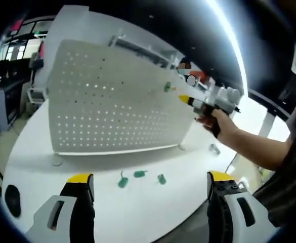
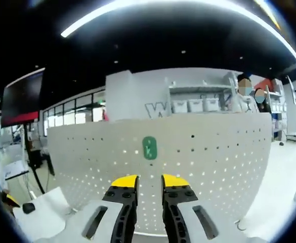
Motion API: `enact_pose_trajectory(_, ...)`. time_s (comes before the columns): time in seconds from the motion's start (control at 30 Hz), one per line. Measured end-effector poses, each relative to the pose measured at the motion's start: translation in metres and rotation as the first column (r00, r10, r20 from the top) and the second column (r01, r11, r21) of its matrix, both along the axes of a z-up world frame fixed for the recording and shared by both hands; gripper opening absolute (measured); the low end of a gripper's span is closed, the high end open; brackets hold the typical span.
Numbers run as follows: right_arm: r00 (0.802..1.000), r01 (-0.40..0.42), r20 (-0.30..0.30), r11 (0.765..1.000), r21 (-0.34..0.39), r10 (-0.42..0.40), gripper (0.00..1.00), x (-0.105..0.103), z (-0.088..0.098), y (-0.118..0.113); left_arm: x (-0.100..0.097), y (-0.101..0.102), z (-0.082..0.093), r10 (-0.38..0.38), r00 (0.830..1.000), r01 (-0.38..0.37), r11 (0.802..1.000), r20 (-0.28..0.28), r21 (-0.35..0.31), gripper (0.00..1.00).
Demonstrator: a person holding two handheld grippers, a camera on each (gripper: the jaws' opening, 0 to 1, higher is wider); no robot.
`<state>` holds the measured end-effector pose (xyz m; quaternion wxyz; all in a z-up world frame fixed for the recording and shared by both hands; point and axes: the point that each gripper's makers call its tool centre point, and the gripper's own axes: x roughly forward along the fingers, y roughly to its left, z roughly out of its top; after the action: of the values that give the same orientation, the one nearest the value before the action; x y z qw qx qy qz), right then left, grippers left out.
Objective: Insert the hook assembly into the mounting plate slot until the hook locks in place.
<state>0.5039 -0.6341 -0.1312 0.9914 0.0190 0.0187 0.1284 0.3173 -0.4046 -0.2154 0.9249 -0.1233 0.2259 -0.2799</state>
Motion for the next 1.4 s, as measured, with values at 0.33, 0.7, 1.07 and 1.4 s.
enact_pose_trajectory(0.33,0.992,-0.078,-0.107,0.996,-0.047,0.073,0.25,-0.037,-0.047,0.002,-0.005,-0.005,0.002,-0.006,1.000,0.006,1.000,0.005,0.010,0.94)
enact_pose_trajectory(0.7,0.960,-0.184,-0.226,0.982,-0.050,0.169,0.31,-0.091,-0.087,0.009,-0.010,-0.008,0.001,-0.008,1.000,0.008,1.000,0.002,0.015,0.93)
enact_pose_trajectory(1.07,0.928,-0.217,-0.308,0.976,0.009,0.209,0.33,-0.133,-0.114,0.019,-0.015,-0.006,-0.002,-0.006,1.000,0.006,1.000,-0.005,0.021,0.93)
enact_pose_trajectory(1.4,0.900,-0.245,-0.373,0.970,0.002,0.228,0.33,-0.161,-0.137,0.022,-0.021,-0.006,-0.009,-0.006,1.000,0.007,1.000,-0.025,0.024,0.93)
